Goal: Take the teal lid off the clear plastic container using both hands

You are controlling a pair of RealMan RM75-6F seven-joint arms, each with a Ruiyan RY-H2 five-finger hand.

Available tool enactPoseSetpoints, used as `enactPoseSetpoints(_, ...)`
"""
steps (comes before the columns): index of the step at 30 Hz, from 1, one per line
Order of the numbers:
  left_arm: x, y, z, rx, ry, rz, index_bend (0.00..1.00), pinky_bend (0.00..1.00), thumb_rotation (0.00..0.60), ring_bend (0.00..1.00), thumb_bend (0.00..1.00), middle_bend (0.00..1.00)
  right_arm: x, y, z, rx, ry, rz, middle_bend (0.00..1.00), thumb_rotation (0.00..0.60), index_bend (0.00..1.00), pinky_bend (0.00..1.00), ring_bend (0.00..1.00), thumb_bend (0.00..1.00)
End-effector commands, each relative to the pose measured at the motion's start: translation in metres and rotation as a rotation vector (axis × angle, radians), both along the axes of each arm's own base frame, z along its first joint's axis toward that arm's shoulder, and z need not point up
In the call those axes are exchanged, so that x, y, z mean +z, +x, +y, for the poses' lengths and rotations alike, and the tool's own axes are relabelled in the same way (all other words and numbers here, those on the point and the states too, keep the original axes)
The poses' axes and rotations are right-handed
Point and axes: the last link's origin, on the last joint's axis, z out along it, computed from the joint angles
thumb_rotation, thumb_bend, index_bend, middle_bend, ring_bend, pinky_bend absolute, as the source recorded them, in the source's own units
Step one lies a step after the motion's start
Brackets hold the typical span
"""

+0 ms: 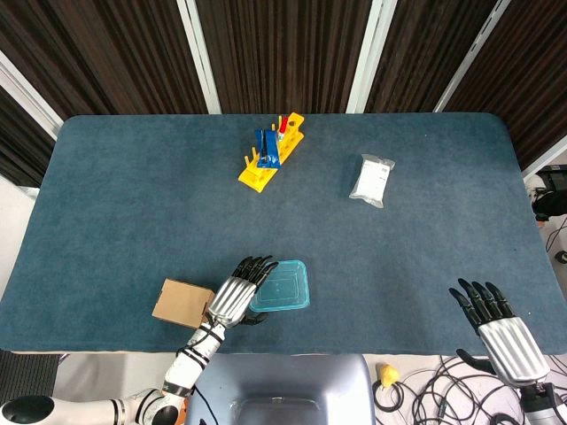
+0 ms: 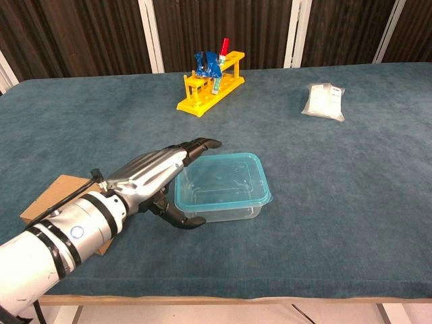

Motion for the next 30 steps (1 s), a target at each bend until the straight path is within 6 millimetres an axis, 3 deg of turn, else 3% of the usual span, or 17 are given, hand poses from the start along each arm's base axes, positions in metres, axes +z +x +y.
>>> enactPoseSetpoints(1,-0.005,0.002,0.0,0.004,-0.007,0.001,0.0,0.0,0.6,0.0,0.21,0.0,-0.001,0.0,-0.001,-0.007,-0.001,0.0,0.0,0.6,0.0,0.0,0.0,0.07)
enactPoseSetpoints(10,-0.012,0.002,0.003,0.053,0.004,-0.006,0.02,0.07,0.6,0.0,0.22,0.0,-0.003,0.0,-0.001,-0.01,0.015,0.009,0.0,0.6,0.0,0.0,0.0,0.07)
enactPoseSetpoints(13,-0.012,0.001,0.002,0.05,0.006,-0.004,0.22,0.16,0.6,0.04,0.23,0.1,-0.004,0.0,-0.001,-0.011,0.016,0.012,0.0,0.6,0.0,0.0,0.0,0.07)
enactPoseSetpoints(15,-0.013,0.0,0.001,0.051,0.002,-0.004,0.36,0.22,0.6,0.12,0.23,0.21,-0.005,0.0,-0.001,-0.01,0.019,0.013,0.0,0.6,0.0,0.0,0.0,0.07)
enactPoseSetpoints(21,-0.017,0.0,-0.001,0.047,-0.006,0.004,0.49,0.31,0.6,0.22,0.25,0.36,-0.015,0.005,-0.004,0.018,0.051,0.02,0.0,0.6,0.0,0.0,0.0,0.07)
enactPoseSetpoints(25,-0.017,0.0,-0.003,0.043,-0.006,0.012,0.52,0.34,0.6,0.24,0.27,0.39,-0.037,0.021,-0.025,0.094,0.1,0.005,0.0,0.6,0.02,0.0,0.0,0.07)
enactPoseSetpoints(30,-0.018,0.0,-0.006,0.033,-0.012,0.017,0.52,0.36,0.6,0.25,0.28,0.4,-0.079,0.061,-0.066,0.238,0.159,-0.004,0.0,0.6,0.16,0.0,0.0,0.09)
